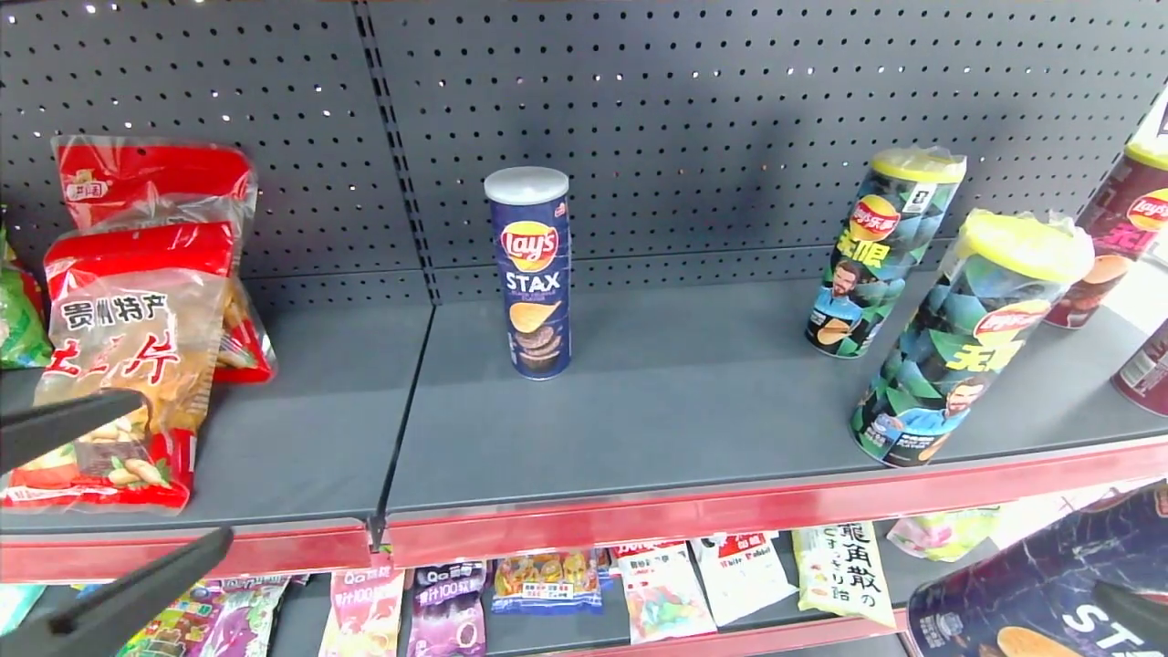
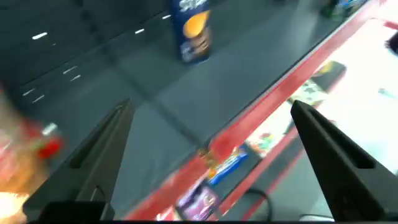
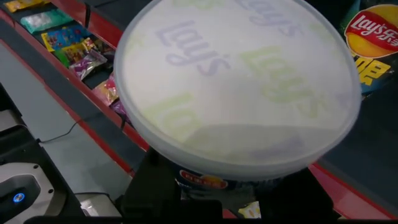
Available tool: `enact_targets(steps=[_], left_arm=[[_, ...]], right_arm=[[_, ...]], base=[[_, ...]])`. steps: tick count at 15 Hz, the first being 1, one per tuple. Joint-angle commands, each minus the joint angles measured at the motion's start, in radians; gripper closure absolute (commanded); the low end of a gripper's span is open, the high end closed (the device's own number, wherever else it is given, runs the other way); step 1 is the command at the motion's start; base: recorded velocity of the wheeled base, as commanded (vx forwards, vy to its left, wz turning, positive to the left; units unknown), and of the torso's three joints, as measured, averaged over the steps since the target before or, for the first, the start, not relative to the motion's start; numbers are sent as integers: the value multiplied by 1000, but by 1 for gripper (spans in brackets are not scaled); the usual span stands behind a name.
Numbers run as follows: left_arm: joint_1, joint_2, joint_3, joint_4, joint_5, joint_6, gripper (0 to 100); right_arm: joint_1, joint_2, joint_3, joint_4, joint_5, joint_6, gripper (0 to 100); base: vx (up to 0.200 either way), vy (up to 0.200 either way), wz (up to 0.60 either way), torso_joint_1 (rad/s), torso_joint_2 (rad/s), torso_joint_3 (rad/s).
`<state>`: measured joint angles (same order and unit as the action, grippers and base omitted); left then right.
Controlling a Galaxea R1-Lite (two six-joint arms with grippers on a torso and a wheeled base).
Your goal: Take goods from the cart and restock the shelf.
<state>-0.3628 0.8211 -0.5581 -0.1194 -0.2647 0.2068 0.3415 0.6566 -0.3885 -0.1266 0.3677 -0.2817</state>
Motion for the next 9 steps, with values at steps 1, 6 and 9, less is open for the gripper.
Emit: enact_targets(steps=[1, 6, 9], left_arm=[[18, 283, -146, -36, -77, -3, 0], [56, 543, -330, -134, -79, -6, 0], [56, 621, -408, -140, -139, -4, 0]], right_arm=[[1, -3, -1, -1, -1, 1, 100], [-1, -8, -1, -2, -1, 3, 100], [-1, -8, -4, -2, -3, 18, 100]], base=[[0, 0, 0, 0, 0, 0], [0, 0, 0, 0, 0, 0], [0, 0, 0, 0, 0, 0]])
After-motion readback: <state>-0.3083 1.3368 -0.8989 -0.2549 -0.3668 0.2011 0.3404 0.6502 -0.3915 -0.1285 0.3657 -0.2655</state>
